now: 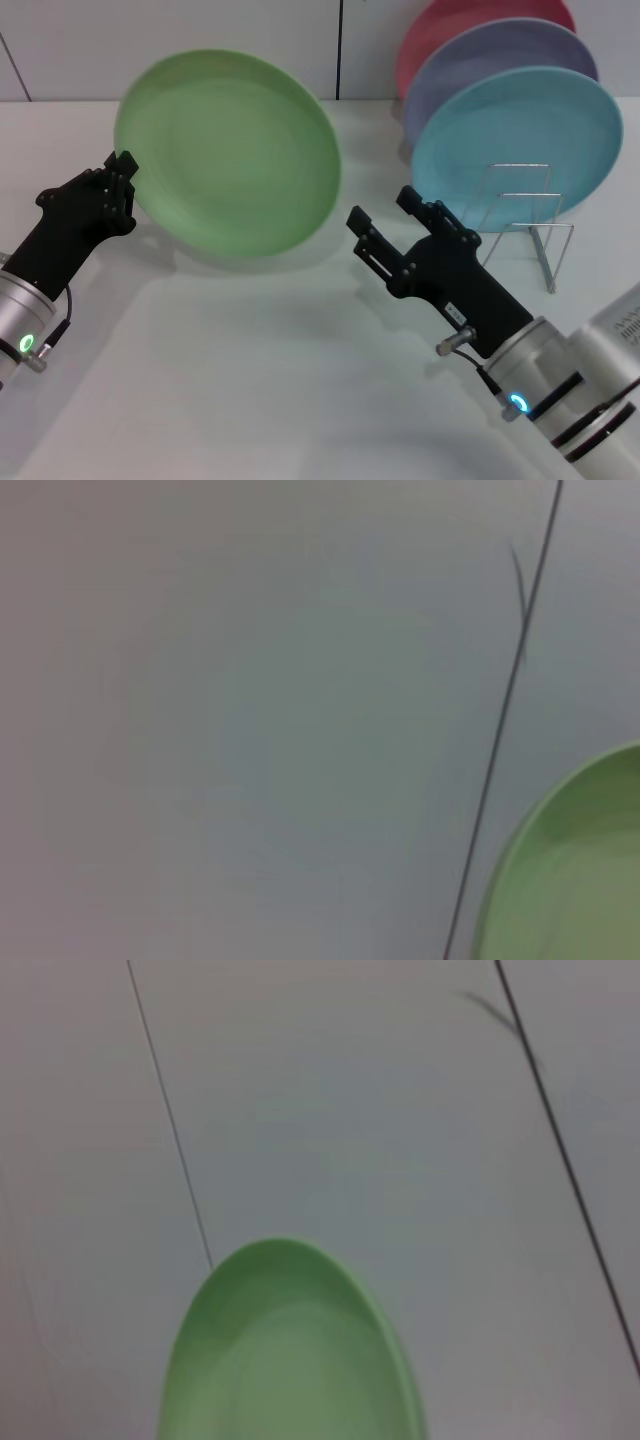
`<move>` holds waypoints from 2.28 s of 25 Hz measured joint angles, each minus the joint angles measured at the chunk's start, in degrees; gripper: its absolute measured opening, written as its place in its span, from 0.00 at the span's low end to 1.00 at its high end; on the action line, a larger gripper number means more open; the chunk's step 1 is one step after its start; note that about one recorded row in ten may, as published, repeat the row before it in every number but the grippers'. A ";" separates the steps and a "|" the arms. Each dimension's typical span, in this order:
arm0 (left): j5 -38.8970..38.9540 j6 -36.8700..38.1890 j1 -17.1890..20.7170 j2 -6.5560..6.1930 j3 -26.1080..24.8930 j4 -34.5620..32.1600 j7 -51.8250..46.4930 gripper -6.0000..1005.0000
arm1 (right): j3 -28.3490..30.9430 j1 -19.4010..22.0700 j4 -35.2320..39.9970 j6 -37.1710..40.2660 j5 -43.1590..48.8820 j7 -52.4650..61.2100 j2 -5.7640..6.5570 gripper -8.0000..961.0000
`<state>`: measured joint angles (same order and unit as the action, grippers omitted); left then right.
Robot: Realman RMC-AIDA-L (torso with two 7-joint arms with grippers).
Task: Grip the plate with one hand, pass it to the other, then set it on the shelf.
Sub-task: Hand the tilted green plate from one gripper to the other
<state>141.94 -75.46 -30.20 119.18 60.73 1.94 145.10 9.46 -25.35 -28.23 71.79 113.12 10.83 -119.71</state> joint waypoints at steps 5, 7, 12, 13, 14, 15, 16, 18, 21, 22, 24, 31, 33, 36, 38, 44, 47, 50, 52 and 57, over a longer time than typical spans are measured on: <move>-0.64 -1.61 -0.98 0.00 -2.35 2.20 1.36 0.04 | 0.37 -1.29 -1.18 -2.89 0.00 0.39 0.01 0.75; -0.65 -1.78 -1.12 0.00 -2.43 2.41 1.37 0.04 | 0.41 -1.58 -1.21 -3.06 0.00 0.43 0.03 0.75; -0.65 -2.15 -1.35 0.00 -2.81 2.90 1.40 0.04 | 1.02 -1.93 -1.20 -3.22 -0.26 0.89 0.07 0.75; -0.65 -2.24 -1.50 0.00 -3.03 3.19 1.40 0.04 | 1.02 -1.93 -1.20 -3.22 -0.26 0.89 0.07 0.75; -0.64 -2.30 -1.63 0.00 -3.22 3.43 1.40 0.04 | 1.12 -2.07 -1.15 -3.30 -0.29 1.15 0.08 0.75; -0.64 -2.36 -1.82 0.00 -3.41 3.71 1.41 0.04 | 1.24 -2.28 -1.07 -3.51 -0.32 1.51 0.11 0.75; -0.64 -2.48 -1.98 0.00 -3.53 3.93 1.41 0.04 | 1.45 -2.55 -0.98 -3.78 -0.34 1.75 0.14 0.75; -0.65 -2.65 -2.07 -0.01 -3.57 4.15 1.41 0.04 | 1.88 -3.02 -0.81 -4.68 -0.33 2.08 0.18 0.75; -0.68 -3.03 -2.07 0.00 -3.70 4.60 1.42 0.04 | 2.46 -3.60 -0.69 -5.81 -0.18 2.12 0.18 0.75; -0.70 -3.23 -2.07 0.00 -3.75 4.78 1.42 0.04 | 2.71 -3.90 -0.69 -6.37 -0.17 2.16 0.19 0.75; -0.70 -3.33 -2.07 0.00 -3.75 4.86 1.43 0.04 | 2.78 -4.08 -0.69 -6.63 -0.16 2.18 0.22 0.75; -0.71 -4.43 -2.30 0.00 -4.76 6.70 3.87 0.04 | 2.80 -4.54 -0.94 -6.84 -0.12 2.22 0.11 0.75; -0.71 -4.57 -2.36 0.00 -4.86 6.95 4.49 0.04 | 2.79 -4.63 -1.16 -6.84 -0.12 2.23 0.02 0.75; -0.72 -4.60 -2.59 0.00 -5.45 7.90 6.31 0.04 | 2.77 -4.66 -1.41 -6.93 -0.13 2.24 0.00 0.75; -1.96 -4.61 -2.89 -0.01 -7.47 9.23 8.50 0.04 | 2.77 -4.52 -1.45 -7.27 -0.23 2.25 0.00 0.75; -18.93 -4.25 -2.41 -0.01 -25.58 13.09 18.57 0.04 | 3.34 -4.22 -1.03 -9.39 -0.46 3.06 0.00 0.75; -26.11 -2.96 -1.56 0.00 -32.94 13.72 20.72 0.04 | 3.90 -4.17 -0.83 -9.72 -0.49 3.11 0.01 0.75; -27.16 -1.91 -1.48 0.00 -34.45 13.62 20.93 0.04 | 4.11 -4.11 -0.69 -9.76 -0.51 3.11 0.04 0.75; -27.45 -0.27 -1.32 0.00 -36.26 13.28 21.35 0.04 | 4.19 -4.09 -0.63 -9.79 -0.53 3.11 0.12 0.75; -27.54 2.80 -1.17 0.00 -39.61 13.01 22.47 0.04 | 4.19 -4.09 -0.53 -10.54 -0.54 3.11 0.16 0.75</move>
<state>114.40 -72.67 -31.37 119.18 21.12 14.95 167.56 13.65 -29.44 -28.76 61.25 112.58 13.94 -119.55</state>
